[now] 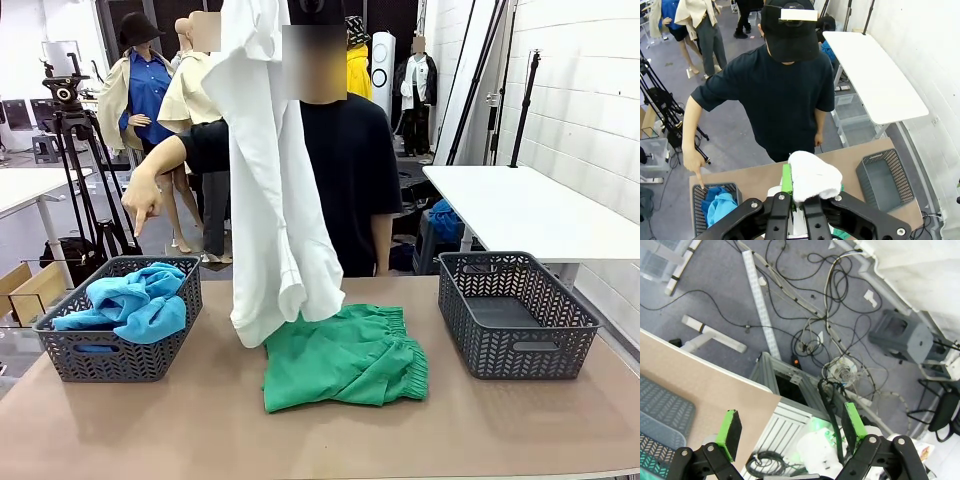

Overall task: Sort the tops and bottoms.
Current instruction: Sort the clothes according to human instructions.

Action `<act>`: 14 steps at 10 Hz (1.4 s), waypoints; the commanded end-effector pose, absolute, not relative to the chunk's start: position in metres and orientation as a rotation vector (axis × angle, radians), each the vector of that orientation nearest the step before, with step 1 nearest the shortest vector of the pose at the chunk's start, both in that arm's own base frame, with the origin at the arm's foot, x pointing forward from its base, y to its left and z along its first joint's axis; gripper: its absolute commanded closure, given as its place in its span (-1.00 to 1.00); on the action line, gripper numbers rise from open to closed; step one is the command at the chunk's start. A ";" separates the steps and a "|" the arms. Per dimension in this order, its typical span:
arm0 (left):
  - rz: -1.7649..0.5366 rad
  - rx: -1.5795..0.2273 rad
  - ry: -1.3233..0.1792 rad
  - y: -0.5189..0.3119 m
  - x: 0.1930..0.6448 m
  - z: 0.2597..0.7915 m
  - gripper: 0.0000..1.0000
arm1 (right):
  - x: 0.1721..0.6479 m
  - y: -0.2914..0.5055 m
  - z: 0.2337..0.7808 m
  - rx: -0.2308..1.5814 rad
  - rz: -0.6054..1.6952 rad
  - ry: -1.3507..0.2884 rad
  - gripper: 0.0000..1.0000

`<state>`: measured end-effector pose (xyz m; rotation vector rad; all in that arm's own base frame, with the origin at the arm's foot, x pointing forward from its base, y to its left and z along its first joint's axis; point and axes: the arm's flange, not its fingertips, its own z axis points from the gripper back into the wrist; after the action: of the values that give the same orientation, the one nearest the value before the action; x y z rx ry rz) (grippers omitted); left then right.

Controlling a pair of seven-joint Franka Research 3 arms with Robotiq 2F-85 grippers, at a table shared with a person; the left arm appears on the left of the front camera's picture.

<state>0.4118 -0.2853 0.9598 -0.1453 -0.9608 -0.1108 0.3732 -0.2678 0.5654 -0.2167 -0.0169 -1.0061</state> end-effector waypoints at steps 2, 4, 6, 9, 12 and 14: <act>-0.124 -0.153 -0.985 -0.283 0.406 0.966 1.00 | 0.372 -0.267 0.565 -0.213 -1.001 -0.017 -1.00; -0.124 -0.153 -0.985 -0.283 0.406 0.966 1.00 | 0.372 -0.267 0.565 -0.213 -1.001 -0.017 -1.00; -0.124 -0.153 -0.985 -0.283 0.406 0.966 1.00 | 0.372 -0.267 0.565 -0.213 -1.001 -0.017 -1.00; -0.124 -0.153 -0.985 -0.283 0.406 0.966 1.00 | 0.372 -0.267 0.565 -0.213 -1.001 -0.017 -1.00; -0.110 -0.145 -0.961 -0.285 0.412 0.960 1.00 | 0.372 -0.267 0.565 -0.213 -1.001 -0.017 -1.00; -0.002 -0.069 -1.136 -0.244 0.441 1.011 1.00 | 0.372 -0.267 0.565 -0.213 -1.001 -0.017 -1.00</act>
<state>0.4247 -0.2615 0.9683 -0.1119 -1.0254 -0.0546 0.3732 -0.2678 0.5654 -0.2167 -0.0169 -1.0063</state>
